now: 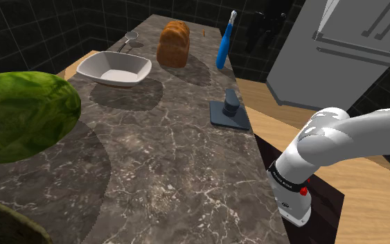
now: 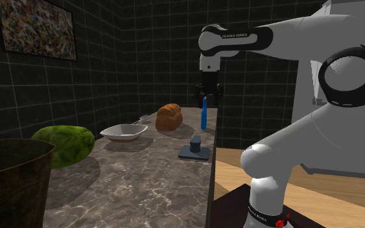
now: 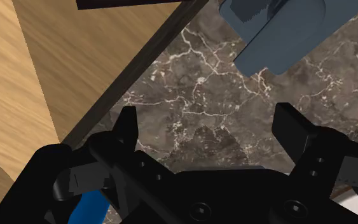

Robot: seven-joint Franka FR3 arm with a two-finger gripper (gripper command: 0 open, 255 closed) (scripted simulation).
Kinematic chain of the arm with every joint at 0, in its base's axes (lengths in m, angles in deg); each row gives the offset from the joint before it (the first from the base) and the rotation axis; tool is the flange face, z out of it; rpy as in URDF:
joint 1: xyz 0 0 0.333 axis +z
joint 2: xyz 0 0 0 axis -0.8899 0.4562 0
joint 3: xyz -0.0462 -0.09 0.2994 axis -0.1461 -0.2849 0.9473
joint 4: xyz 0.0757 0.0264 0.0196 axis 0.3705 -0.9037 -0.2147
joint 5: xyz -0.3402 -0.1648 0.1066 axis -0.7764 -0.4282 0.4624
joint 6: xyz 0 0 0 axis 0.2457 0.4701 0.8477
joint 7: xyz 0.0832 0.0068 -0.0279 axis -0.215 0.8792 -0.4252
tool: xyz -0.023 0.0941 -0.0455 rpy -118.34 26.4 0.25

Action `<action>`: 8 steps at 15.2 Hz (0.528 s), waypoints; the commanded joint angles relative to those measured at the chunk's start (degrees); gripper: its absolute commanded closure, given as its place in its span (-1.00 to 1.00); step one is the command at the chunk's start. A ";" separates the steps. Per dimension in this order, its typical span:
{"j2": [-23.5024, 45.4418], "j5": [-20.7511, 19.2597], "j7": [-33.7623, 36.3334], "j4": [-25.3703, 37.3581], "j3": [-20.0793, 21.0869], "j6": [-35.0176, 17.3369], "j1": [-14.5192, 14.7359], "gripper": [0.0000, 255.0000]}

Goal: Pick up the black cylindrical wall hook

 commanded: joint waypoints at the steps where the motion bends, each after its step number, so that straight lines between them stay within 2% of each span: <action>1: 0.00 0.00 0.00 0.00 0.00 0.00 0.00 -1.00; 8: -5.49 6.64 8.09 -11.16 6.28 -4.24 2.27 -1.00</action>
